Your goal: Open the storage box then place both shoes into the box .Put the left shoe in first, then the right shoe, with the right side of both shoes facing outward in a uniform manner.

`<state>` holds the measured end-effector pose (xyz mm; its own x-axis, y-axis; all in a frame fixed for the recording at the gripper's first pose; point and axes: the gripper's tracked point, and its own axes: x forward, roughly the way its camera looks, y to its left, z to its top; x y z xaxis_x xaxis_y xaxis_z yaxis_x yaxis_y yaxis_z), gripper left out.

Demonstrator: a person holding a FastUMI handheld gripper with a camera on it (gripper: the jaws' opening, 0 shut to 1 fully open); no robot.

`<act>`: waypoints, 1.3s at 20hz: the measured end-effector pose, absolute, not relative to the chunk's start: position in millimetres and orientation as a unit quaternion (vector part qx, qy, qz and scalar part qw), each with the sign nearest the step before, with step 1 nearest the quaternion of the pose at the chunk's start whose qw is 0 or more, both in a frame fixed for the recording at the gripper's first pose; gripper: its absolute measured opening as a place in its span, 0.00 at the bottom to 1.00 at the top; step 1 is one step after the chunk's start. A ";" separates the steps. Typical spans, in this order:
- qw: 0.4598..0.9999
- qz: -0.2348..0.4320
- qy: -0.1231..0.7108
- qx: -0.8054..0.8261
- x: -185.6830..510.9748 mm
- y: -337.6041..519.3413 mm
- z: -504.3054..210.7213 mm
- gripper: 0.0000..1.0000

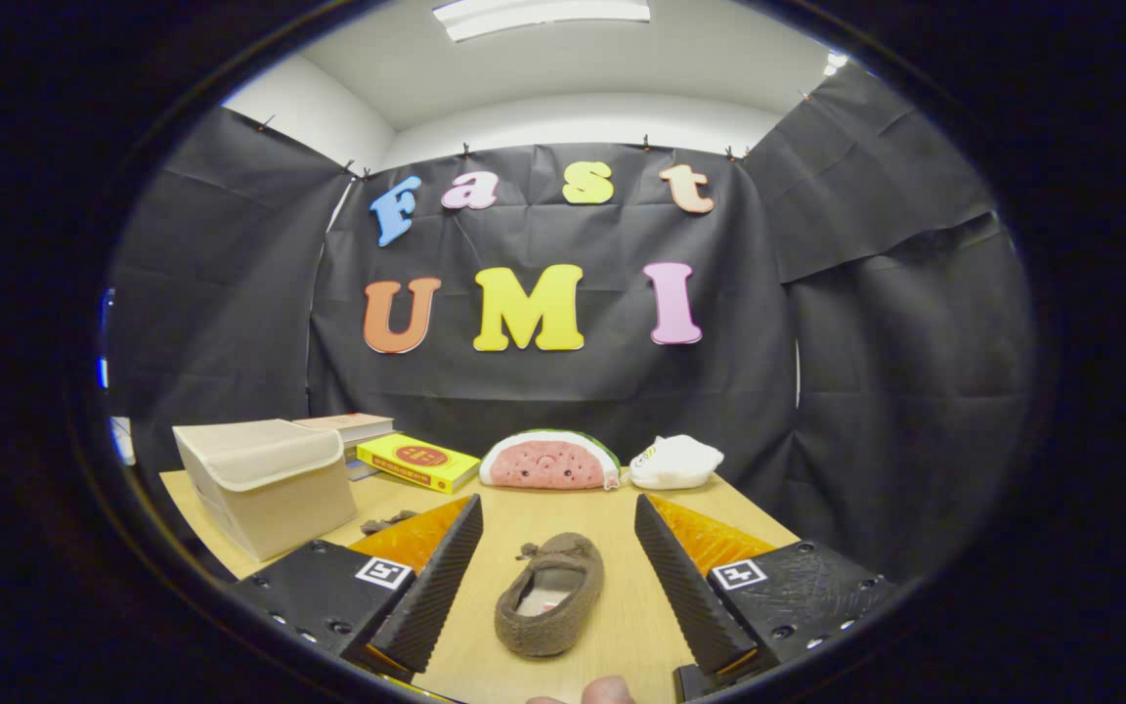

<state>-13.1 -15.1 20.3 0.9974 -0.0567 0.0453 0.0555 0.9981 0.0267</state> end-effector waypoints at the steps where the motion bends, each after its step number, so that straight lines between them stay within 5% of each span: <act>1: 0.999 -0.031 -0.024 0.011 -13.4 -15.3 21.0 0.95; 16: 1.000 -0.020 -0.018 -0.016 18.0 25.3 42.3 0.95; 26: 0.998 0.047 0.005 0.028 73.5 102.7 41.5 0.95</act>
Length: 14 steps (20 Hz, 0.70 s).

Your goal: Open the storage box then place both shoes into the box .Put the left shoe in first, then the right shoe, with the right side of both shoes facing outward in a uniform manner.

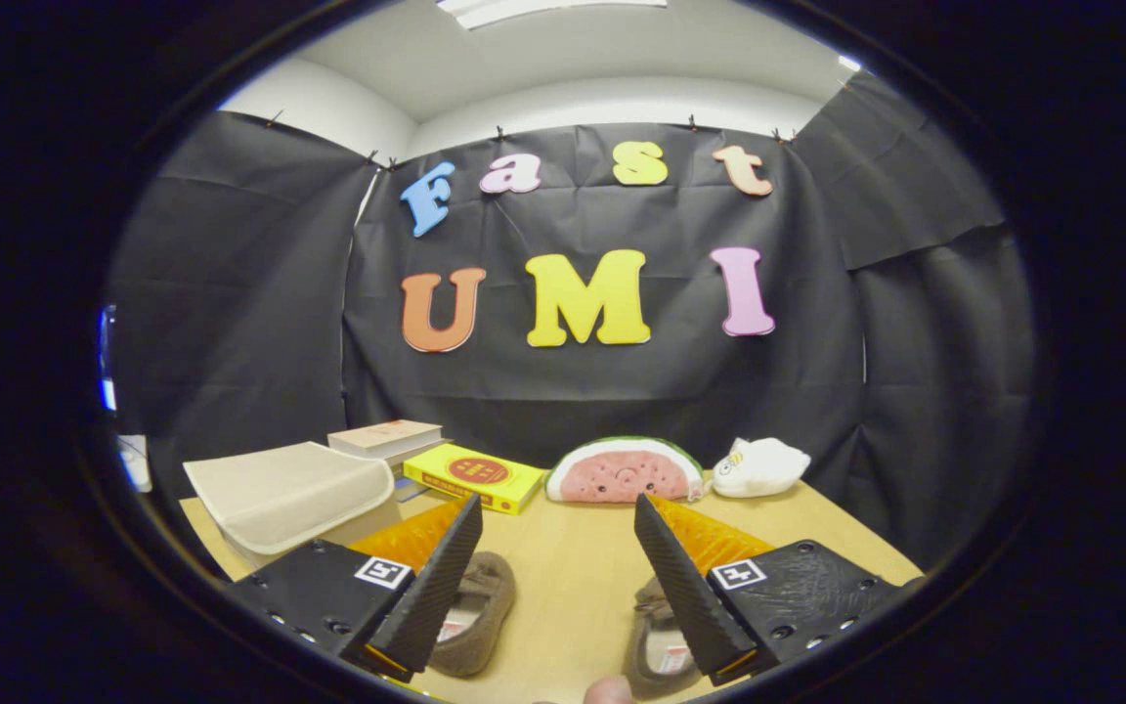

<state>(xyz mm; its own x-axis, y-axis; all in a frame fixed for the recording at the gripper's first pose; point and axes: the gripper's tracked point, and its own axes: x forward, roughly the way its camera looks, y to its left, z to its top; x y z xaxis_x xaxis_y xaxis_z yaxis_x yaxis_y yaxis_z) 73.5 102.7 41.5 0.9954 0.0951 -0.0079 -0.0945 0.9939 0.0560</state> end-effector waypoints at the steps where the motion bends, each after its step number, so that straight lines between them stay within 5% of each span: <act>1: 0.998 0.052 0.007 0.028 76.5 107.6 39.5 0.95; 14: 0.975 0.182 0.064 0.112 85.3 240.0 39.0 0.95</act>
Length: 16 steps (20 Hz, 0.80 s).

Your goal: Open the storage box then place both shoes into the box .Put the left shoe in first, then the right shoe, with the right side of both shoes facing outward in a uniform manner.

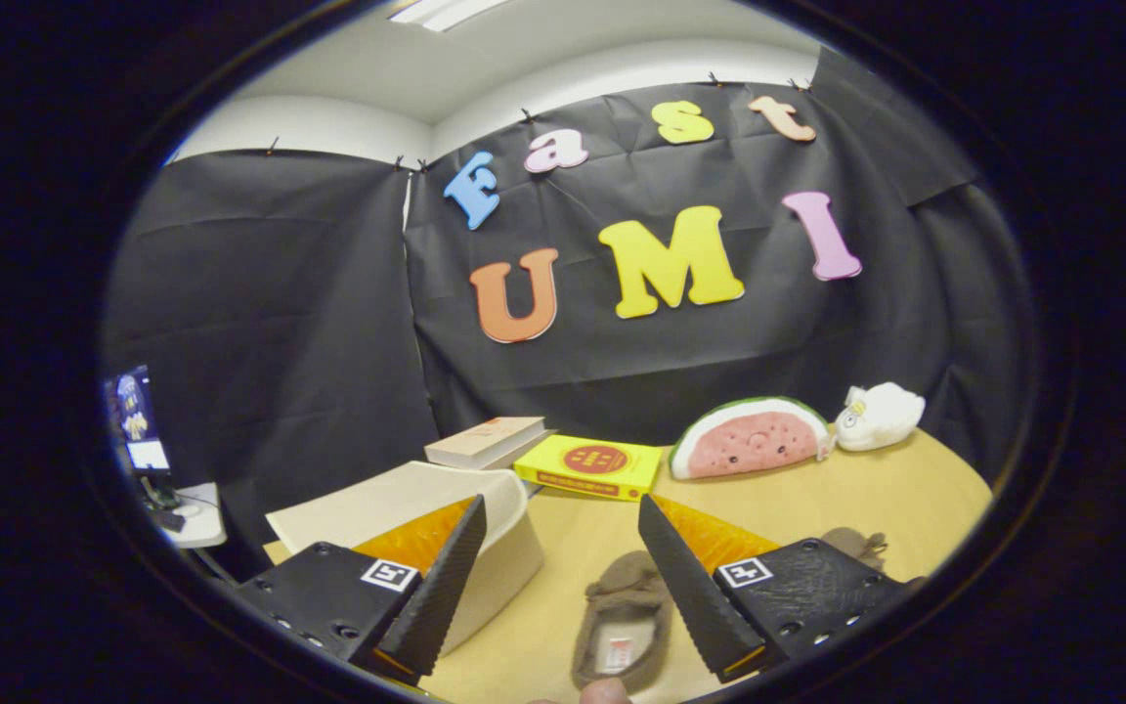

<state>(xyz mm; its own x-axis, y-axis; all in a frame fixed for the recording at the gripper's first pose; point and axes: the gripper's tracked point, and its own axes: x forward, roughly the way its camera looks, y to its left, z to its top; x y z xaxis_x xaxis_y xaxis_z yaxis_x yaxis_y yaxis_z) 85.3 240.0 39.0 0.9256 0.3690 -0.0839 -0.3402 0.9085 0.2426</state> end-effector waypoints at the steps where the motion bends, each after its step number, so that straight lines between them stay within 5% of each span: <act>1: 0.968 0.198 0.079 0.129 87.3 254.9 35.4 0.95; 16: 0.829 0.307 0.288 0.369 95.1 346.4 -23.6 0.95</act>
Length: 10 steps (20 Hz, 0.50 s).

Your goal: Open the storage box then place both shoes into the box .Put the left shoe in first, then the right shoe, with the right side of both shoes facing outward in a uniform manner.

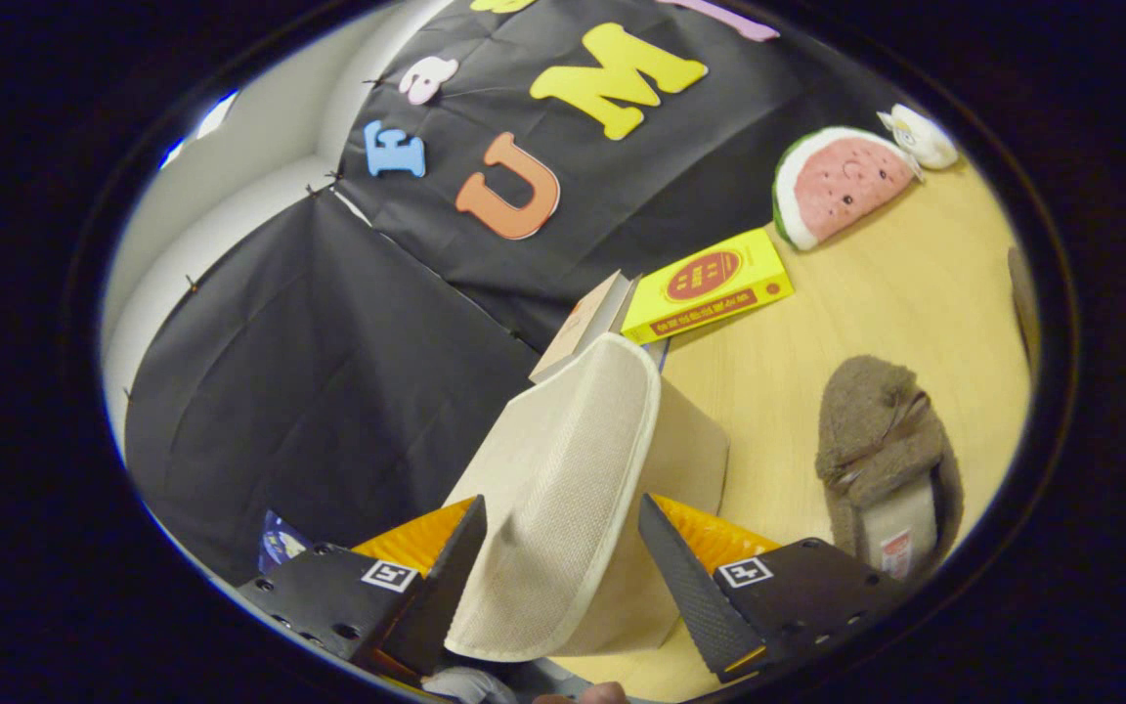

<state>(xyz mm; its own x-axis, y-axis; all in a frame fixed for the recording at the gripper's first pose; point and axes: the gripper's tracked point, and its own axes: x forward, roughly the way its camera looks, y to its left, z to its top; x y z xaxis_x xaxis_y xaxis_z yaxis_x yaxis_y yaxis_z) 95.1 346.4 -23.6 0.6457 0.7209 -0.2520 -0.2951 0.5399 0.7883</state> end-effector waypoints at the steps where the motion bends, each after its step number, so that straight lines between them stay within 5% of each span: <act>1: 0.820 0.309 0.294 0.382 97.0 348.0 -23.8 0.95; 7: 0.798 0.317 0.304 0.413 99.4 352.7 -21.8 0.93; 10: 0.779 0.317 0.316 0.439 100.1 348.1 -23.4 0.77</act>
<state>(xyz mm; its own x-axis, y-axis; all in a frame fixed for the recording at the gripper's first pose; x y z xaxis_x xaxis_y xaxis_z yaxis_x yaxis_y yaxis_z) 100.1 348.1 -23.4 0.5990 0.7716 -0.2141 -0.2167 0.4136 0.8843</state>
